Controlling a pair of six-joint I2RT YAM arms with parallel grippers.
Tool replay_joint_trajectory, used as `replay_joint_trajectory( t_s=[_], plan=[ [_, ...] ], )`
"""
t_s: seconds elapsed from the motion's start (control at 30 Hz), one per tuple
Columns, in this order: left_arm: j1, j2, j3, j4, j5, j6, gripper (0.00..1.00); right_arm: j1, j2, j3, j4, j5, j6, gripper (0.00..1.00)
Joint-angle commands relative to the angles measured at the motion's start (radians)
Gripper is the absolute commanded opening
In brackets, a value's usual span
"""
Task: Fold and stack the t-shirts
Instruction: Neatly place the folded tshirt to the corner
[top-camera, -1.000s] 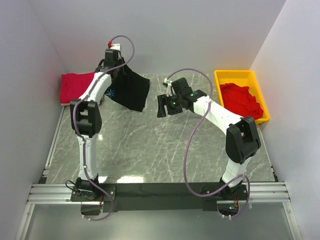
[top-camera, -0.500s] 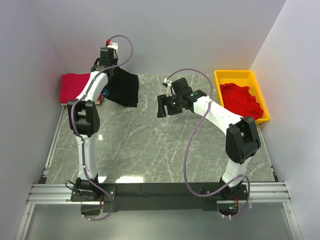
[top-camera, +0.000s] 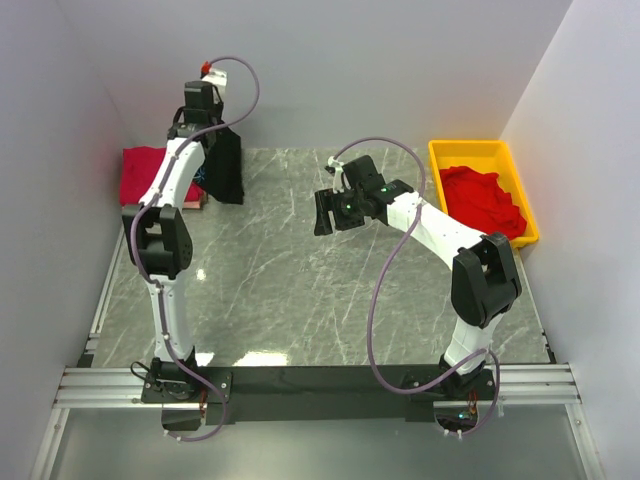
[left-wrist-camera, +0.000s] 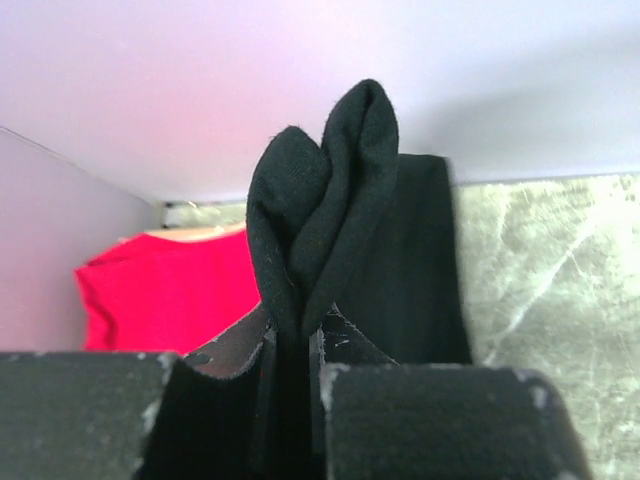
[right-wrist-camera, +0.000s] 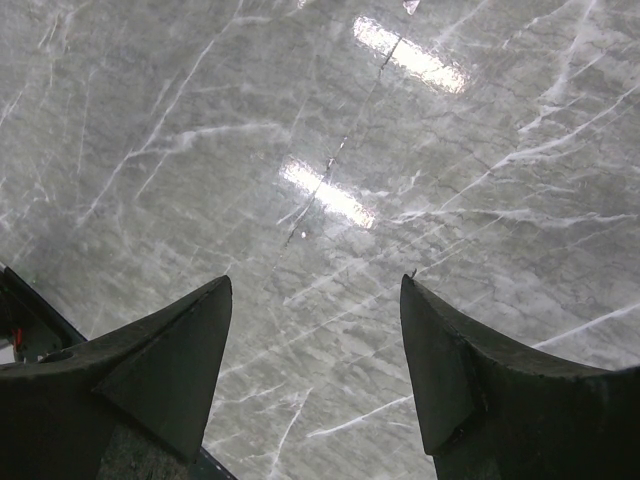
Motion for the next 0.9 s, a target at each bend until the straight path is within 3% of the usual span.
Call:
replay_joint_trajectory(
  t_s=[0.0, 0.87],
  plan=[
    [0.015, -0.101, 0.052, 0.082, -0.001, 0.048, 0.01, -0.003, -0.014, -0.004, 0.016, 0.003, -0.007, 0.74],
    [0.061, -0.235, 0.038, -0.060, 0.098, 0.012, 0.01, -0.002, 0.000, -0.012, 0.016, 0.005, -0.004, 0.72]
  ],
)
